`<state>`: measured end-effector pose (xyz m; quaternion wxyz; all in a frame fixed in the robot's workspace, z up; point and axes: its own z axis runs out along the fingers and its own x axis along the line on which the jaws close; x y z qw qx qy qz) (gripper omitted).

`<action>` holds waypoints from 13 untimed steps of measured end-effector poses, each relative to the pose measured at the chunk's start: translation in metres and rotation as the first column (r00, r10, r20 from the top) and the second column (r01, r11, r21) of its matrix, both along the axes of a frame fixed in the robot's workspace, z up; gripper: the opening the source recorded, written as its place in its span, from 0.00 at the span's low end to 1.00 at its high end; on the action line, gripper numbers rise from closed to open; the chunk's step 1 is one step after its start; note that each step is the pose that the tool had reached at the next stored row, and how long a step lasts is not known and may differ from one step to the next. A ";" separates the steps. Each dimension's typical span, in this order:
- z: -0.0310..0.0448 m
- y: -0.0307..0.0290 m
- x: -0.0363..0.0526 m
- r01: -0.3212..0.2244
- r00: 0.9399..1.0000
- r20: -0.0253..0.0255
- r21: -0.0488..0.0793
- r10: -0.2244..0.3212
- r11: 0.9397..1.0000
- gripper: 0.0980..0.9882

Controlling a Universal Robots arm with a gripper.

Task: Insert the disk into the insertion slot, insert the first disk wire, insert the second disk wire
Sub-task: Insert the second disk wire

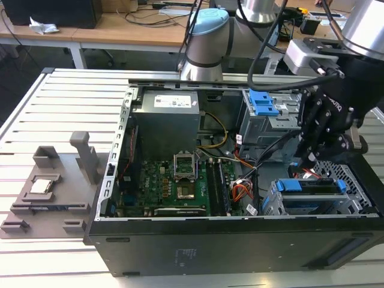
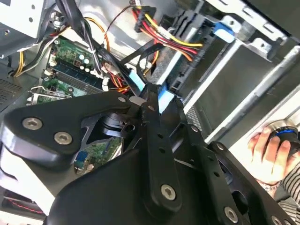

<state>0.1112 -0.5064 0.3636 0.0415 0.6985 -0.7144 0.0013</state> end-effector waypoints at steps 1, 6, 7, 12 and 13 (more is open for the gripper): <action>-0.0019 0.0048 -0.0019 0.000 1.000 0.000 -0.007 0.000 1.000 0.23; -0.0085 0.0223 -0.0056 -0.003 1.000 0.000 -0.084 0.003 0.996 0.23; -0.0093 0.0232 -0.0057 -0.006 1.000 0.000 -0.091 0.006 0.996 0.23; -0.0148 0.0242 -0.0057 -0.049 0.999 -0.001 -0.126 0.049 0.991 0.23; -0.0191 0.0245 -0.0057 -0.050 0.999 -0.001 -0.132 0.050 0.990 0.23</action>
